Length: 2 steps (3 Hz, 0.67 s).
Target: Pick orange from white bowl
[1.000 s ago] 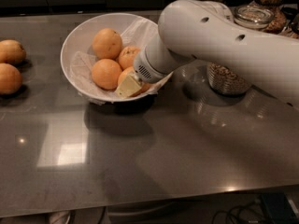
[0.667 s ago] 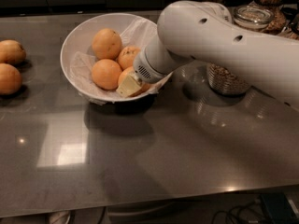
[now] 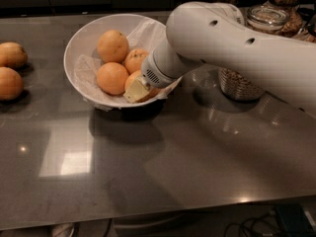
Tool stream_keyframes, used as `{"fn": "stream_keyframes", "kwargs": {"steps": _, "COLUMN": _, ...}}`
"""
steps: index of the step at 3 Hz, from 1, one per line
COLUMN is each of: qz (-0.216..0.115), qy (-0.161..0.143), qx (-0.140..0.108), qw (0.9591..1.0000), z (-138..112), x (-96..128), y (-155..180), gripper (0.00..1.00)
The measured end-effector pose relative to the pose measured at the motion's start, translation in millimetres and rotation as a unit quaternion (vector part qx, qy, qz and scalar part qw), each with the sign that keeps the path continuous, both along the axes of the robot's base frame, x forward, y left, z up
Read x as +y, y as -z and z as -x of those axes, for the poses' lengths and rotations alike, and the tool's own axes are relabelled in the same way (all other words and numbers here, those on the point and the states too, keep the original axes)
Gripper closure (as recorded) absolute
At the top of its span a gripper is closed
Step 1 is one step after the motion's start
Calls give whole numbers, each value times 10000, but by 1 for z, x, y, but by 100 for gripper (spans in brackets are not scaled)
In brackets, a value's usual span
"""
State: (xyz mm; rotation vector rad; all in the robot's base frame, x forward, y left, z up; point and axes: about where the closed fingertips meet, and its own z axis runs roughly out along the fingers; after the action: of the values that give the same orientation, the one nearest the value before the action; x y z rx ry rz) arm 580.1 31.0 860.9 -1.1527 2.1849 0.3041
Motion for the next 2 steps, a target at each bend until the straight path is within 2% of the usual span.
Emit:
{"fn": "stream_keyframes", "kwargs": {"steps": 1, "qz": 0, "qy": -2, "qx": -1, "qw": 10000, "z": 0, "x": 0, "y": 0, "gripper": 100}}
{"fn": "stream_keyframes", "kwargs": {"steps": 2, "qz": 6, "qy": -81, "qx": -60, "qw": 9999, "z": 2, "x": 3, "y": -6, "gripper": 100}}
